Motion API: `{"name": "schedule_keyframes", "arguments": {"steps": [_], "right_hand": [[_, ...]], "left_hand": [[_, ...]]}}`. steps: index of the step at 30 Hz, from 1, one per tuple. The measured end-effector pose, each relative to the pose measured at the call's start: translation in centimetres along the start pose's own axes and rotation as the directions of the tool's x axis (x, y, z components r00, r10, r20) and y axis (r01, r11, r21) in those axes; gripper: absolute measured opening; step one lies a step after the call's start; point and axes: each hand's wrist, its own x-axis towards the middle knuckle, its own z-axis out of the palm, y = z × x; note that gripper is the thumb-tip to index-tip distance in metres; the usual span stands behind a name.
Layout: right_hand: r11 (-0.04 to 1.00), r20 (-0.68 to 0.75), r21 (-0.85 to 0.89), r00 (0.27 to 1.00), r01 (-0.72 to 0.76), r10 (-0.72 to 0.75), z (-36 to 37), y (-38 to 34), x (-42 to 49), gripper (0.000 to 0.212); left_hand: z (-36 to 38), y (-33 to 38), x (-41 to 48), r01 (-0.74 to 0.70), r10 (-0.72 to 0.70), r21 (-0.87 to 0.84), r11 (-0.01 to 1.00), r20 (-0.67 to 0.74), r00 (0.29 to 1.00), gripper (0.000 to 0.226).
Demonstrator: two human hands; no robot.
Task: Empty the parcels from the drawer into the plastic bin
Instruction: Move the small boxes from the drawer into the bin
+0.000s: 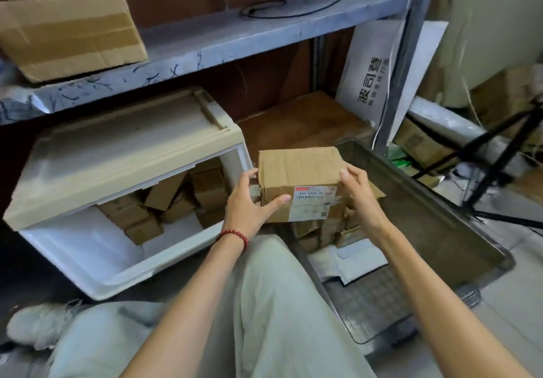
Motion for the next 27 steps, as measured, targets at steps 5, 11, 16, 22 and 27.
{"name": "schedule_keyframes", "arguments": {"steps": [5, 11, 16, 22, 27], "right_hand": [[0.989, -0.19, 0.148, 0.981, -0.001, 0.029, -4.4, 1.7, 1.2, 0.042], [0.946, -0.441, 0.302, 0.897, 0.12, 0.027, -7.0, 4.0, 2.6, 0.061], [0.954, -0.62, 0.253, 0.784, 0.163, 0.031, -7.9, 5.0, 4.1, 0.071], [0.97, -0.729, 0.163, 0.685, 0.182, -0.006, -7.6, 5.8, 6.1, 0.073], [0.99, -0.771, 0.107, 0.637, 0.091, 0.024, -6.2, 7.0, 6.6, 0.074]], "left_hand": [[4.8, 2.8, 4.3, -0.122, 0.105, 0.153, 0.981, 0.112, 0.988, 0.075], [10.2, 5.5, 9.4, -0.19, 0.141, 0.178, 0.965, 0.258, 0.956, 0.073], [14.3, 6.0, 12.1, -0.273, 0.219, 0.144, 0.951, 0.305, 0.927, 0.071], [17.5, 5.0, 13.9, -0.386, 0.273, 0.131, 0.913, 0.507, 0.818, 0.059], [18.7, 2.9, 14.6, -0.399, 0.205, 0.235, 0.886, 0.573, 0.793, 0.049]]}}
